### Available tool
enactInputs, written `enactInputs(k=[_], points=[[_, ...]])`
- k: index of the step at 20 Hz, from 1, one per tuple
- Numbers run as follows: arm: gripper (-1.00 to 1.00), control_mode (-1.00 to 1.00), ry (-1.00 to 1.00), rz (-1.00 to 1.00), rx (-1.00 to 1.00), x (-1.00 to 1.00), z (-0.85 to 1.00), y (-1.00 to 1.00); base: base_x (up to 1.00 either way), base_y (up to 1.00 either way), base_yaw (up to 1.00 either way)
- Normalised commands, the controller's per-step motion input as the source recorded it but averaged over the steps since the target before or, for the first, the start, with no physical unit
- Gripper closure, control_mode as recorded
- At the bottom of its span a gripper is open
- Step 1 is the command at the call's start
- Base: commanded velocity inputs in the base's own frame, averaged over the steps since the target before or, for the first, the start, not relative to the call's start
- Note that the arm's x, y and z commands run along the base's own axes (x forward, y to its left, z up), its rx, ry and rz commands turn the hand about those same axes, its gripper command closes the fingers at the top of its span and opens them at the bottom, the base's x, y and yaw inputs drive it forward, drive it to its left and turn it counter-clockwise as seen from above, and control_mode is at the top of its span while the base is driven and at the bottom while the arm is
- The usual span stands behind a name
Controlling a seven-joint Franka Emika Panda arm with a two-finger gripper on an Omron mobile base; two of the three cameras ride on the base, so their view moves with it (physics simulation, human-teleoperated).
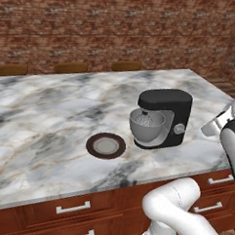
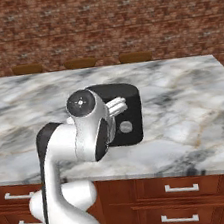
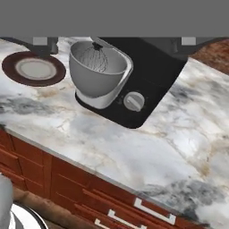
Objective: Add butter and sugar cubes to the stand mixer bowl and then turn on the stand mixer to begin making frosting.
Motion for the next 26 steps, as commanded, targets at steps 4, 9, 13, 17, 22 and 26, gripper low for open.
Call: enactInputs(k=[4,9,13,17,22,26], points=[[-1.0,-1.0,-0.11,0.17,0.12,-0.05,-0.01,-0.61,0.0,0.0,0.0],[-1.0,-1.0,-0.02,0.22,0.01,0.0,-0.13,-0.34,0.0,0.0,0.0],[-1.0,-1.0,-0.05,0.25,-0.11,-0.02,-0.23,-0.08,0.0,0.0,0.0],[-1.0,-1.0,-0.18,0.2,-0.15,-0.27,-0.31,-0.19,0.0,0.0,0.0],[-1.0,-1.0,-0.14,0.19,-0.12,-0.1,-0.4,-0.41,0.0,0.0,0.0],[-1.0,-1.0,-0.01,0.17,-0.02,0.0,-0.51,-0.48,0.0,0.0,0.0]])
